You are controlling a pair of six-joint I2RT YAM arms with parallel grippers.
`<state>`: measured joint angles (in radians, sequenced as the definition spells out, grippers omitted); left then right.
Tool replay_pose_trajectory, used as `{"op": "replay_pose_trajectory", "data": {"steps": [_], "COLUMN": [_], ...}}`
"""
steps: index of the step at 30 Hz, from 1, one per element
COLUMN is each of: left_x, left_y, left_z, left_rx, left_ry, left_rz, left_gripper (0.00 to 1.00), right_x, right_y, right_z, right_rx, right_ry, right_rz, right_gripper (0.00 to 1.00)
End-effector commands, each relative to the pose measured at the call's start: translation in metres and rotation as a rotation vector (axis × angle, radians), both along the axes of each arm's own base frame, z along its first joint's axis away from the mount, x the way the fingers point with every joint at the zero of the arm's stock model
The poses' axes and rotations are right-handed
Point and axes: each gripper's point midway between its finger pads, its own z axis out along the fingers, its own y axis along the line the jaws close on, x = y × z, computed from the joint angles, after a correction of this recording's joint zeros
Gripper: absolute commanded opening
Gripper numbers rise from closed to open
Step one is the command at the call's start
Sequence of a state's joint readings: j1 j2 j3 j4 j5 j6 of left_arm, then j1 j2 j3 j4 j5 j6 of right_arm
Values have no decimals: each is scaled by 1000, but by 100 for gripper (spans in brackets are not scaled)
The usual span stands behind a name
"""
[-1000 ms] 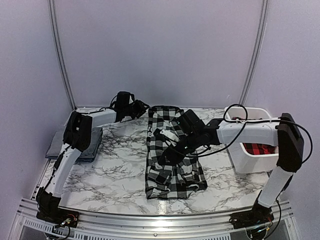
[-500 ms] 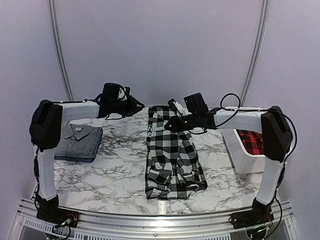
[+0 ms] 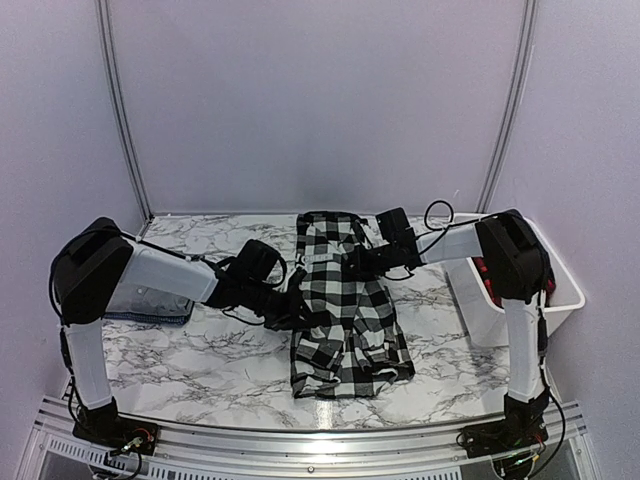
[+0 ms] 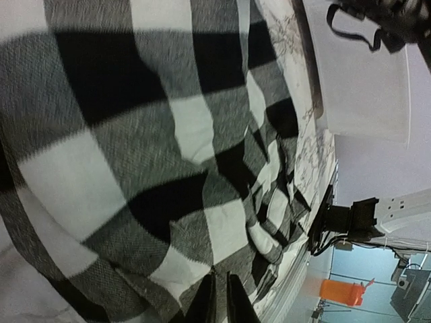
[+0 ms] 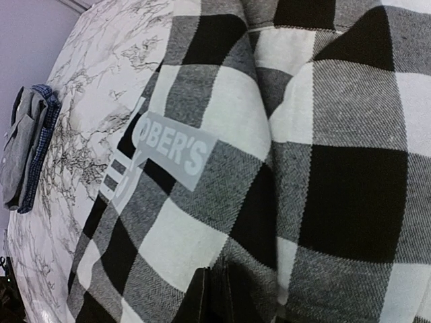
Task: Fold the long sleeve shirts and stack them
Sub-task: Smooth out the rectangle-folded shirt at the center of the board.
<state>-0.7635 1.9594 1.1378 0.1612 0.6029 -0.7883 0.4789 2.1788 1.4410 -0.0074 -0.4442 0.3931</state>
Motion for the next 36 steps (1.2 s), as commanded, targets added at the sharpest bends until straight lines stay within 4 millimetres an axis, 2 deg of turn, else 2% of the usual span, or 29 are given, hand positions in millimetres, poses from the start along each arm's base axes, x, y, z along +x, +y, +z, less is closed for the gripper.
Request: {"op": "replay_pose_trajectory", "data": {"steps": [1,5,8,14,18,22,27,29,32,36], "left_x": [-27,-47,-56,-69,-71,-69,-62,-59,-55,-43], "left_y": [15,21,20,20,24,22,9,3,-4,-9], "left_z": [1,-23,-32,-47,-48,-36,0,13,28,40], "left_rx": [33,112,148,249,280,268,193,166,131,118], "left_ry": [5,44,54,75,66,45,-1,-21,-30,-71], "left_rz": [-34,-73,-101,-151,-156,-161,-164,-164,-163,-144], "left_gripper": [9,9,9,10,15,21,25,25,25,23], "right_x": [14,20,22,28,26,14,-11,-18,-27,-32], "right_y": [12,10,7,4,4,9,13,10,8,2], "right_z": [7,-2,-4,10,33,55,62,57,38,16], "right_rx": [44,27,0,-30,-22,-7,12,14,3,-3], "right_ry": [-26,-18,-9,-38,-73,-102,-107,-100,-59,-15], "right_rz": [22,7,-6,-12,-8,9,20,19,33,31], "right_gripper": [7,7,7,8,9,11,12,13,12,12]}}
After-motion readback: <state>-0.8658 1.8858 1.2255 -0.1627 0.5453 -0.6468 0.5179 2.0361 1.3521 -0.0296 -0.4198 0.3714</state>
